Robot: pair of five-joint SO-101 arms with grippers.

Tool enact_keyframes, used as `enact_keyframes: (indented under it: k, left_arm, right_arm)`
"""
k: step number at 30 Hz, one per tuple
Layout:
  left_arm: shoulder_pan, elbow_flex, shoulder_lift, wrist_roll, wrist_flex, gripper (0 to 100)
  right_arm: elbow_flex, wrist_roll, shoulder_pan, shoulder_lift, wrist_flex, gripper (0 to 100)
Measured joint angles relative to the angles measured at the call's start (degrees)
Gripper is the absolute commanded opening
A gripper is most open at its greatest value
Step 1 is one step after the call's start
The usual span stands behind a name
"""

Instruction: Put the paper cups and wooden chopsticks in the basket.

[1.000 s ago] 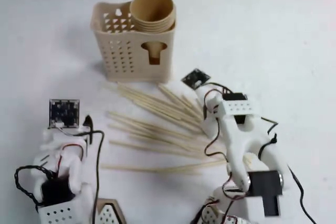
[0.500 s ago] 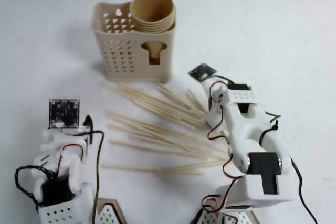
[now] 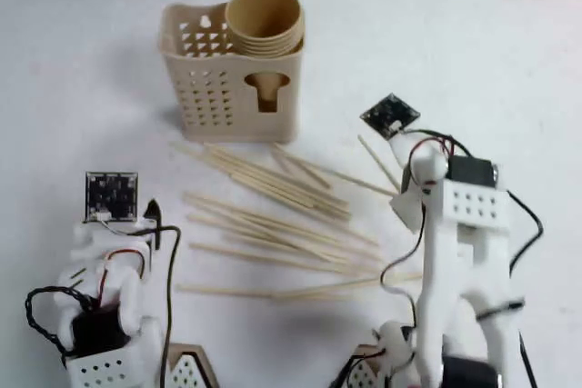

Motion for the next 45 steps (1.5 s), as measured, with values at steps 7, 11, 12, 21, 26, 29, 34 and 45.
enact_keyframes:
  k: [7,11,12,21,26,29,34,45]
  left_arm:
    - [0.0,0.0,0.0,-0.18,0.0,20]
    - [0.0,0.0,0.0,-0.18,0.0,20]
    - [0.0,0.0,0.0,-0.18,0.0,20]
    - [0.0,0.0,0.0,-0.18,0.0,20]
    - [0.0,0.0,0.0,-0.18,0.0,20]
    - [0.0,0.0,0.0,-0.18,0.0,20]
    - [0.0,0.0,0.0,-0.18,0.0,20]
    - [0.0,0.0,0.0,-0.18,0.0,20]
  right_arm:
    - [-0.35,-5.01,-0.09,-15.03,0.53,1.7]
    - [-4.31,-12.22,-2.64,-19.25,0.62,1.7]
    - [-5.89,-14.24,-3.6,-19.52,0.62,1.7]
    - [-17.58,-33.05,-15.82,-19.69,-7.65,1.7]
    - [-18.9,-38.15,-24.44,-19.6,-20.04,1.7]
    - [-19.34,-38.95,-29.27,-17.58,-28.22,1.7]
    - [-22.68,-39.12,-34.9,-8.18,-42.37,1.7]
    - [-37.45,-39.12,-40.62,17.23,-63.21,1.8]
